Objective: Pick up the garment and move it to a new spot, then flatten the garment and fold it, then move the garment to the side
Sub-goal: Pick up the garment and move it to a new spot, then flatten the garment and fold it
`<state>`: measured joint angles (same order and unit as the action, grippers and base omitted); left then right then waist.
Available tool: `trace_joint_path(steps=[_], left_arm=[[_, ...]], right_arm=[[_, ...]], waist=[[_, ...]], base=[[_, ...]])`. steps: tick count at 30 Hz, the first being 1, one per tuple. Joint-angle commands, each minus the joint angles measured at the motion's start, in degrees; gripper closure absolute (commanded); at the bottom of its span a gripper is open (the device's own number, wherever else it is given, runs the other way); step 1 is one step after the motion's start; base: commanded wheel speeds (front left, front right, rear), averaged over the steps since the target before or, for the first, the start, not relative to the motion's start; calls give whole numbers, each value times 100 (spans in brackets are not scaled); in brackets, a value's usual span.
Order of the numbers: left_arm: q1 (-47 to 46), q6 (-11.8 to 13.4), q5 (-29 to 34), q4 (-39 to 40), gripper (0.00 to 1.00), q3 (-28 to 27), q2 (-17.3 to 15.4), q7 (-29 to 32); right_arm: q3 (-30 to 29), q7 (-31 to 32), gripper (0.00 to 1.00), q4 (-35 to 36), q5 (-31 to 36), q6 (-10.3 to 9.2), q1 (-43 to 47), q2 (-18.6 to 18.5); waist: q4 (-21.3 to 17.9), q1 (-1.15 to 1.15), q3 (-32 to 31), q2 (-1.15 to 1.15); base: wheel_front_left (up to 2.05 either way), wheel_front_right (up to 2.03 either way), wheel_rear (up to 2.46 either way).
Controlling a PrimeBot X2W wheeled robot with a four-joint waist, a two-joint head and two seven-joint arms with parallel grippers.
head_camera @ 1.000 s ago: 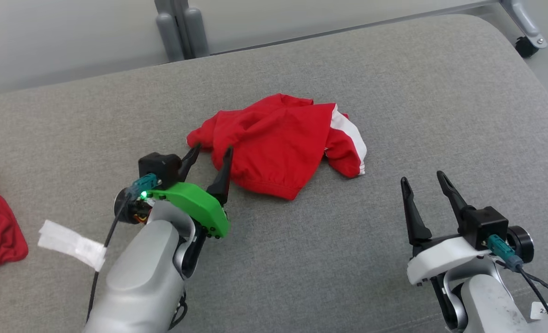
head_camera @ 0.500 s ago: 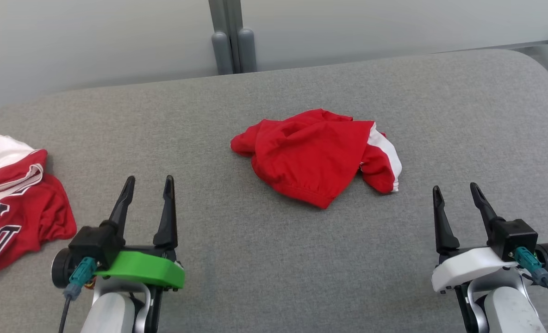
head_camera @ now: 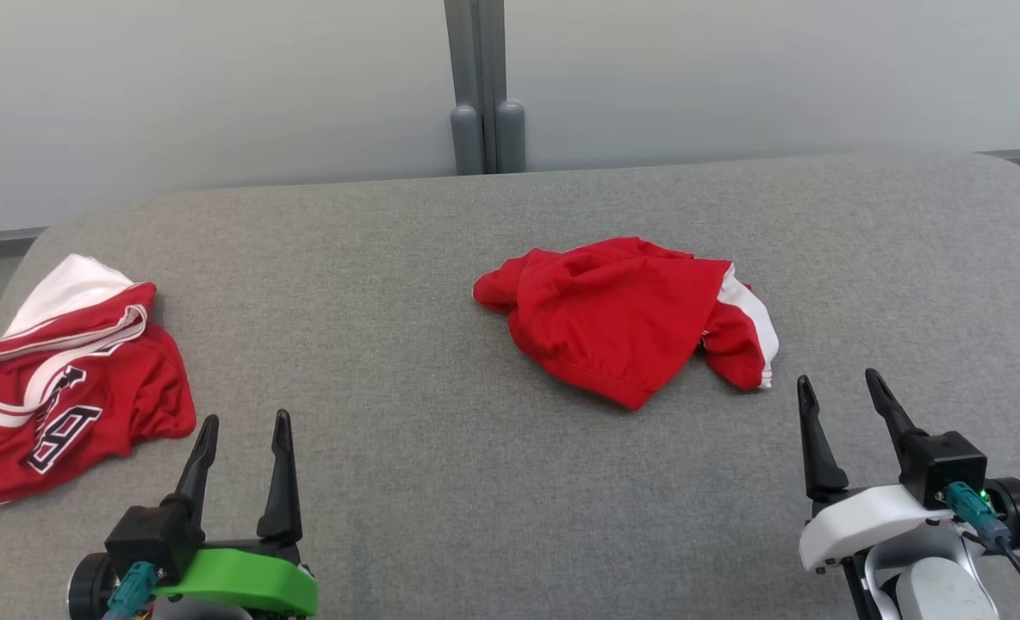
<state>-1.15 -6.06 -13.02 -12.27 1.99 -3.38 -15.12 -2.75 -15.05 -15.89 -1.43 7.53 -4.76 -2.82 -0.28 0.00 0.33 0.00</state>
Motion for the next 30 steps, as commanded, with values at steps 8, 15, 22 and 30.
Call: trace_joint_path(steps=[8,15,22,30], left_arm=[[-6,-96,96,-174,0,-3,35,-5],[-72,-120,95,-299,0,-34,45,-5],[-179,-141,73,-436,0,200,50,-5],[-838,-149,-799,-1235,0,1652,46,157]], right_arm=[[36,-19,0,2,12,-9,78,-13],[55,-19,0,-23,25,-8,15,-13],[63,-19,0,13,30,-8,-58,-13],[220,-19,0,33,-48,-8,-190,-13]], waist=[[57,0,-33,0],[22,0,-3,0],[-4,0,74,0],[-368,0,294,0]], base=[[0,0,0],[0,0,0],[0,0,0],[0,0,0]])
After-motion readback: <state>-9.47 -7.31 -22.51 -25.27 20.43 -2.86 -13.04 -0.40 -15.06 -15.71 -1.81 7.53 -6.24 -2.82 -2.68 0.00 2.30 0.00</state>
